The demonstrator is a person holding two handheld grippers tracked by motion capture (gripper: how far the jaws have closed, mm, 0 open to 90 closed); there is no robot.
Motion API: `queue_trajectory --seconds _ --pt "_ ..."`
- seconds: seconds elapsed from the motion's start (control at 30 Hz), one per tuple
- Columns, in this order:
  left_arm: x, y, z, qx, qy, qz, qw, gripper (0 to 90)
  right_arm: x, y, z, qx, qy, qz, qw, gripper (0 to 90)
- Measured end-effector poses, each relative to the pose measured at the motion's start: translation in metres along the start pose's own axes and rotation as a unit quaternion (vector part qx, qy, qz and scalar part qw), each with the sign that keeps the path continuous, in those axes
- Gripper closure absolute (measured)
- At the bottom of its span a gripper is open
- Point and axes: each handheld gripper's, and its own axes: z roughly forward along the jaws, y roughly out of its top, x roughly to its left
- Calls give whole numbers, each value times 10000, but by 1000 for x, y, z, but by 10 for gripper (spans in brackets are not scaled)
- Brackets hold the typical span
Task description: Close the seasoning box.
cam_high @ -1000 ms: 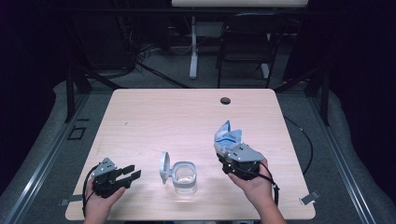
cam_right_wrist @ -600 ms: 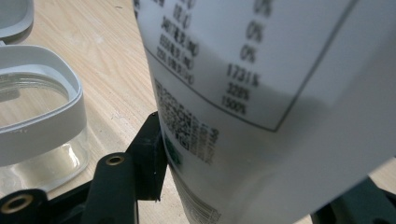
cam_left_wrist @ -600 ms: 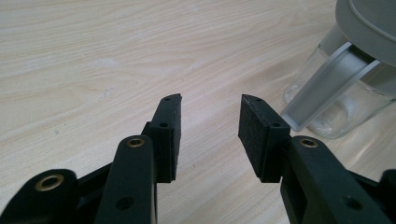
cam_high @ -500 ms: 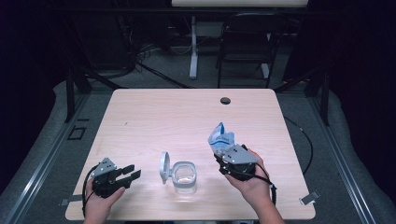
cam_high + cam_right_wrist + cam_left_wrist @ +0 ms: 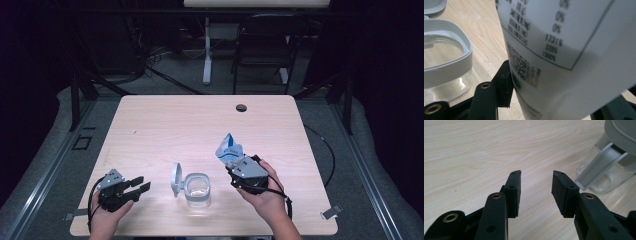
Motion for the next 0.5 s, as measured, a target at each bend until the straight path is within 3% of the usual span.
queue_trajectory --seconds 0.5 --pt "1 0 0 26 6 6 10000 598 7 3 4 64 18 -238 9997 448"
